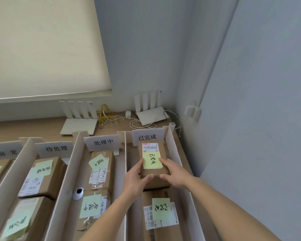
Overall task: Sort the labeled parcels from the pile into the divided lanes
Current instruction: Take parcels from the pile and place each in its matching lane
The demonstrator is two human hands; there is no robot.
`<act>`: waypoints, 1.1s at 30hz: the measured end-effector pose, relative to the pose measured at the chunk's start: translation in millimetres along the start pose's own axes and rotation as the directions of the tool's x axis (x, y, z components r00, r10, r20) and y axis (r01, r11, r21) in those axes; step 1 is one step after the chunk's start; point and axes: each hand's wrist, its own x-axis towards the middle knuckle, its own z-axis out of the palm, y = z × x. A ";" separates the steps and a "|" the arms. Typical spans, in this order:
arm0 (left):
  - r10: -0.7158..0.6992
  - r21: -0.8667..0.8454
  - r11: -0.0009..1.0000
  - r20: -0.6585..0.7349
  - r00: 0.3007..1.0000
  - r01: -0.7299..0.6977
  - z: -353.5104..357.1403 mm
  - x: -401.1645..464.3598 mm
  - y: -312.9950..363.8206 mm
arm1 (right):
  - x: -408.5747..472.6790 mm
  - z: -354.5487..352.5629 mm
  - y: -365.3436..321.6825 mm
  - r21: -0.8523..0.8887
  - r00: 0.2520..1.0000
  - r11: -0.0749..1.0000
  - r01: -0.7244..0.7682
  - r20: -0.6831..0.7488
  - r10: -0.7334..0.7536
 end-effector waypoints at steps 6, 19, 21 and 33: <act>-0.024 0.007 1.000 -0.023 0.999 0.024 13.6 25.5 -7.3 | 28.0 -7.4 10.9 -0.053 1.000 0.998 0.017 0.008 -0.017; -0.009 0.063 0.998 -0.034 0.999 0.012 15.8 31.8 -10.7 | 32.5 1.2 8.7 -0.062 1.000 0.998 0.010 -0.015 -0.011; 0.023 0.099 0.995 -0.033 0.999 -0.019 11.3 30.7 -8.1 | 27.7 -0.6 4.7 -0.091 0.999 0.996 0.017 -0.030 -0.019; 0.166 0.323 0.939 -0.123 0.978 -0.119 -110.3 -32.2 11.8 | -32.1 -5.6 -114.2 -0.352 0.997 0.936 0.034 -0.057 -0.057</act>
